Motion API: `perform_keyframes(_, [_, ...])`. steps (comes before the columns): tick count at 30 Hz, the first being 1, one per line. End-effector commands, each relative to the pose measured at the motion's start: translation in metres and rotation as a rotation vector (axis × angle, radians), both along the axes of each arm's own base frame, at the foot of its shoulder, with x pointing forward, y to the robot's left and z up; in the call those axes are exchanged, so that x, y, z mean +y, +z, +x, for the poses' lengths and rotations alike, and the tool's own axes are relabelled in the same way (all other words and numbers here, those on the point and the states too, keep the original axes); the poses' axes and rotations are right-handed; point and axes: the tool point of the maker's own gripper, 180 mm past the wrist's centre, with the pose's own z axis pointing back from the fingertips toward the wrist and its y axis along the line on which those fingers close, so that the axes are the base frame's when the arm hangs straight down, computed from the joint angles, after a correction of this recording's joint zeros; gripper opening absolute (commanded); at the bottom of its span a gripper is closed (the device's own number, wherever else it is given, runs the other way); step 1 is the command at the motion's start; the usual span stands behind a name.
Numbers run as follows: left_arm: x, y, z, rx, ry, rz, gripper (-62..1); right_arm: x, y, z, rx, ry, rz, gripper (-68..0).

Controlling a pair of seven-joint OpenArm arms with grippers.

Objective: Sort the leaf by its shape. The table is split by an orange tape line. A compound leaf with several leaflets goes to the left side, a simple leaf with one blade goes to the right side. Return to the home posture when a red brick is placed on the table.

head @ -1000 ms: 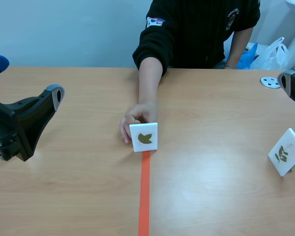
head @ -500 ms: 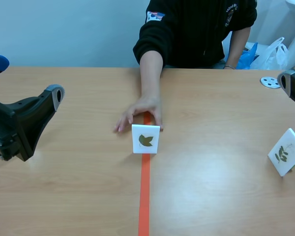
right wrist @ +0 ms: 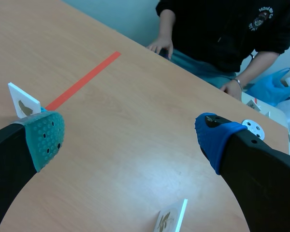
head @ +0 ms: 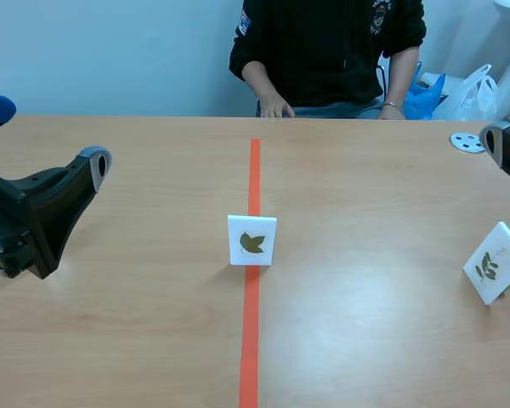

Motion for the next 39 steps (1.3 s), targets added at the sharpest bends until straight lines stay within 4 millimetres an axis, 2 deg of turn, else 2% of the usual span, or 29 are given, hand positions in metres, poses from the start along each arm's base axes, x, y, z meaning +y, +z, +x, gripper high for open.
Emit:
perform_keyframes(1, [0.001, 0.005, 0.002, -0.018, 0.007, -0.012, 1.4, -0.001, 0.012, 0.003, -0.04, 0.0, -0.004, -12.4])
perform_keyframes(7, [0.005, -0.006, 0.003, 0.008, -0.002, 0.007, 1.4, -0.001, 0.012, 0.003, -0.04, 0.0, -0.004, -12.4])
perform_keyframes(14, [0.011, -0.044, 0.015, 0.081, -0.045, 0.056, 1.4, -0.001, 0.012, 0.003, -0.04, 0.0, -0.004, -12.4])
perform_keyframes(20, [-0.004, -0.098, 0.022, 0.178, -0.132, 0.117, 1.4, -0.001, 0.012, 0.003, -0.04, 0.0, -0.004, -12.4])
perform_keyframes(27, [-0.024, -0.143, 0.035, 0.231, -0.217, 0.225, 1.4, -0.001, 0.012, 0.003, -0.04, 0.0, -0.005, -12.4])
perform_keyframes(31, [-0.032, -0.159, 0.051, 0.245, -0.23, 0.245, 1.4, -0.001, 0.012, 0.003, -0.04, 0.0, -0.005, -12.4])
perform_keyframes(39, [-0.061, -0.181, 0.08, 0.27, -0.299, 0.286, 1.4, -0.001, 0.011, 0.003, -0.04, 0.0, -0.005, -12.4])
